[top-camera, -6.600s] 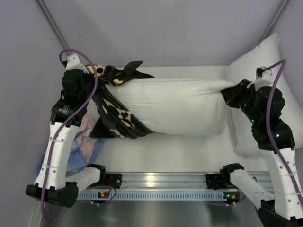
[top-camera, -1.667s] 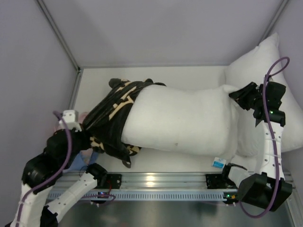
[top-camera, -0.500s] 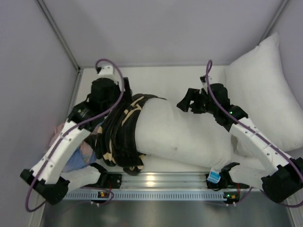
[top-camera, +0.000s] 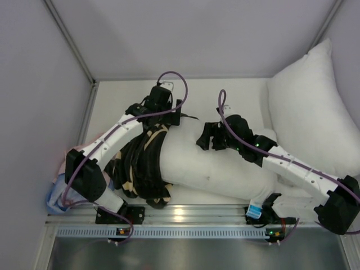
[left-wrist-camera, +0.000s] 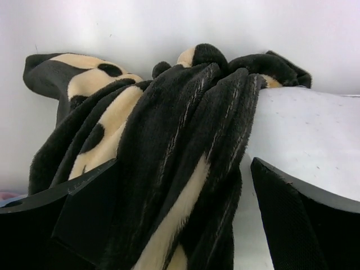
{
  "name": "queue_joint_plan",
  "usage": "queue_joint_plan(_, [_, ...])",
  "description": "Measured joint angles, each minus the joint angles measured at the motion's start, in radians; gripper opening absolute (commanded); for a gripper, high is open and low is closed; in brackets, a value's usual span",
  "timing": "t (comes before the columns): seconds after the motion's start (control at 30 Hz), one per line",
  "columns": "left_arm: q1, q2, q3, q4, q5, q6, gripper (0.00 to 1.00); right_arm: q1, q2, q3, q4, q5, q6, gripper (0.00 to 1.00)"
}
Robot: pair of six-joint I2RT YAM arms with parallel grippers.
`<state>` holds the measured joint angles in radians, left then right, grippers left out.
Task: Remove the pillowcase from the pillow
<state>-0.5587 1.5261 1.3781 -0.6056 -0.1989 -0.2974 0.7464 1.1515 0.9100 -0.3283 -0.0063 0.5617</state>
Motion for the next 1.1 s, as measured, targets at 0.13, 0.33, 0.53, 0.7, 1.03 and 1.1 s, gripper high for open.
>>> queue_joint_plan(0.13, [0.0, 0.06, 0.0, 0.011, -0.016, 0.008, 0.35, 0.034, 0.005, 0.0, 0.008, 0.049, 0.006, 0.74])
queue_joint_plan(0.33, [0.002, 0.093, -0.013, 0.029, -0.045, 0.008, 0.0, 0.091, 0.002, 0.002, 0.006, 0.122, 0.009, 0.74])
queue_joint_plan(0.53, [0.002, -0.018, -0.051, 0.038, -0.04, -0.03, 0.0, 0.161, -0.014, 0.029, -0.004, 0.175, 0.011, 0.74])
queue_joint_plan(0.7, [-0.001, -0.255, -0.07, 0.039, 0.012, -0.06, 0.0, 0.244, -0.025, 0.052, 0.01, 0.19, 0.011, 0.74])
queue_joint_plan(1.03, [0.0, -0.43, -0.079, 0.007, 0.107, -0.113, 0.0, 0.409, 0.05, 0.146, 0.03, 0.246, 0.003, 0.74])
queue_joint_plan(1.1, [0.0, -0.452, -0.096, 0.005, 0.114, -0.128, 0.0, 0.434, 0.055, 0.152, 0.028, 0.258, -0.002, 0.74])
